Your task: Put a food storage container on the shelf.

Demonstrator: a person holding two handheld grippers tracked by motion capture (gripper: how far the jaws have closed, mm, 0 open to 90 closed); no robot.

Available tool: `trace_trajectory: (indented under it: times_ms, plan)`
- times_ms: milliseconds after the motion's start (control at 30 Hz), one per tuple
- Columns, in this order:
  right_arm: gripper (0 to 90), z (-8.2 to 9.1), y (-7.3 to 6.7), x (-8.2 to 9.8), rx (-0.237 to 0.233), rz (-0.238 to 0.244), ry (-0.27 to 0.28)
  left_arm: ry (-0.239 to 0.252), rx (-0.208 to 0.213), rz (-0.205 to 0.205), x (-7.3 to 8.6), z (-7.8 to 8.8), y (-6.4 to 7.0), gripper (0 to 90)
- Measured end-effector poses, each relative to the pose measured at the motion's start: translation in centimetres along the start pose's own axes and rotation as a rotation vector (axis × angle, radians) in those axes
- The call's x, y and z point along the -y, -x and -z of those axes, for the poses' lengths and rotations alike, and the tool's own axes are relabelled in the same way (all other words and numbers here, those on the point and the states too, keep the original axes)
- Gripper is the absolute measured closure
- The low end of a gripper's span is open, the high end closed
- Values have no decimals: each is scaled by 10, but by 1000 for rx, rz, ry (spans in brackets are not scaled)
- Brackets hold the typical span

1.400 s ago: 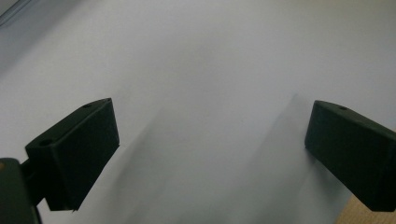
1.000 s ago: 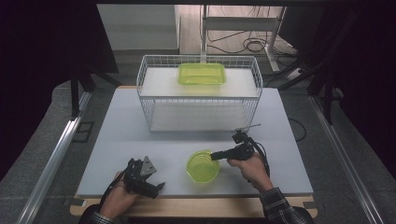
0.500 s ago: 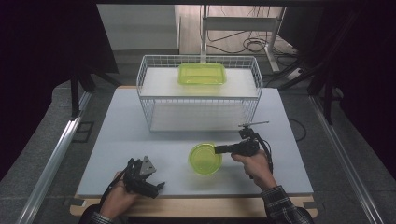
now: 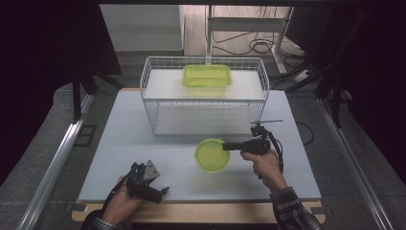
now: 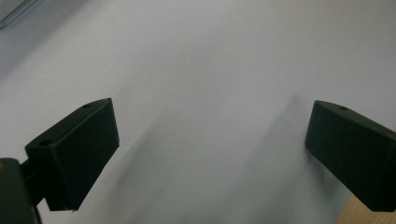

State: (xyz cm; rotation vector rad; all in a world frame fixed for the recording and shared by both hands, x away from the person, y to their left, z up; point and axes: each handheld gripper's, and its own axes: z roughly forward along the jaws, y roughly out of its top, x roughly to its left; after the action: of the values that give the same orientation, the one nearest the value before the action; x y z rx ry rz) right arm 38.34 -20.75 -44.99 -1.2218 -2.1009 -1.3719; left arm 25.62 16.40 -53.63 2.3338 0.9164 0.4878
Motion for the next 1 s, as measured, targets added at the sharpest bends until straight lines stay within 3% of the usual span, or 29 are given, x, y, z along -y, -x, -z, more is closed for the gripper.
trace_trajectory:
  times_ms: [700,1000]
  plan:
    - [814,29,-25,-39,-28,23,109,7,-1,11,0,1,-2,23]
    - [813,39,-37,-60,-24,41,146,32,-2,39,0,4,-5,11]
